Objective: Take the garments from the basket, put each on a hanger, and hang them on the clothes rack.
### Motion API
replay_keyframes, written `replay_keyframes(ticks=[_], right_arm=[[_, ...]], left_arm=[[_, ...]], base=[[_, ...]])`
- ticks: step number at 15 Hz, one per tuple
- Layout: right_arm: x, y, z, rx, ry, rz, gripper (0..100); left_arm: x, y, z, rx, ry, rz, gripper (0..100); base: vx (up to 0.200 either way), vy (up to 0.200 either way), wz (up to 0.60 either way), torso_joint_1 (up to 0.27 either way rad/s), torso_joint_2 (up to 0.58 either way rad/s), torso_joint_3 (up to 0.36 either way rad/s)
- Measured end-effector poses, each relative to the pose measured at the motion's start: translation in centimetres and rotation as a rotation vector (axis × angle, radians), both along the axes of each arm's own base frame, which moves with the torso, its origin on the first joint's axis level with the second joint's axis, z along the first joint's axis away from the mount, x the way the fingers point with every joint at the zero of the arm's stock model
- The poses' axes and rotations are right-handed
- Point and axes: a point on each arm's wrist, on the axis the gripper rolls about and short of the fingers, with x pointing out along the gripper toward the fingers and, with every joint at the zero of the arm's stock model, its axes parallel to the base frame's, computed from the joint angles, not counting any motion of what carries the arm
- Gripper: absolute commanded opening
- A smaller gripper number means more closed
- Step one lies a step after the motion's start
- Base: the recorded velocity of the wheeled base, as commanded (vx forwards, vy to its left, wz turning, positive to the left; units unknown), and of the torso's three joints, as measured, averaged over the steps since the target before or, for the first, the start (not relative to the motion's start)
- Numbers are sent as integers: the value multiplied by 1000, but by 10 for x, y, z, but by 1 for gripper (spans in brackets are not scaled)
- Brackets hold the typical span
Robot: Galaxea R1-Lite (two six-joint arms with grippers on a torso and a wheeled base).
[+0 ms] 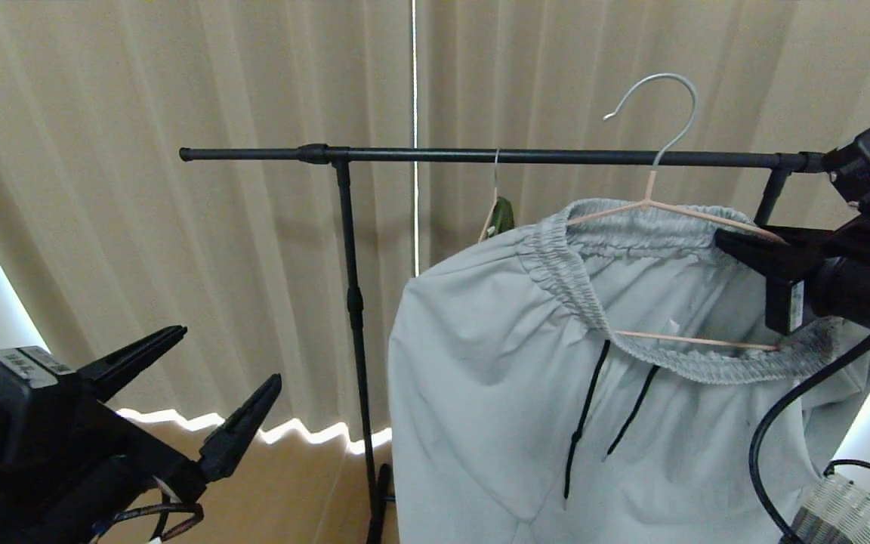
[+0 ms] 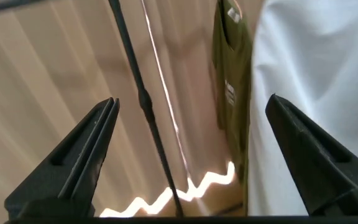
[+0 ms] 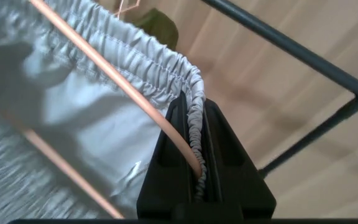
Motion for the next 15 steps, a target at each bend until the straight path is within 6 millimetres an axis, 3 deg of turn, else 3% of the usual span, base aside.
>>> replay_keyframes(ticks=[3, 7, 15], right_arm=[[-4, -19, 0, -14, 46, -83, 0], [-28, -53, -9, -43, 182, -239, 0], [-64, -101, -19, -45, 207, -658, 0]], left_arm=[[-6, 2, -1, 19, 22, -8, 100], [-15, 0, 0, 14, 44, -47, 100], [-29, 8, 8, -31, 8, -57, 100]], base=[[0, 0, 0, 0, 0, 0], [0, 0, 0, 0, 0, 0], [0, 0, 0, 0, 0, 0]])
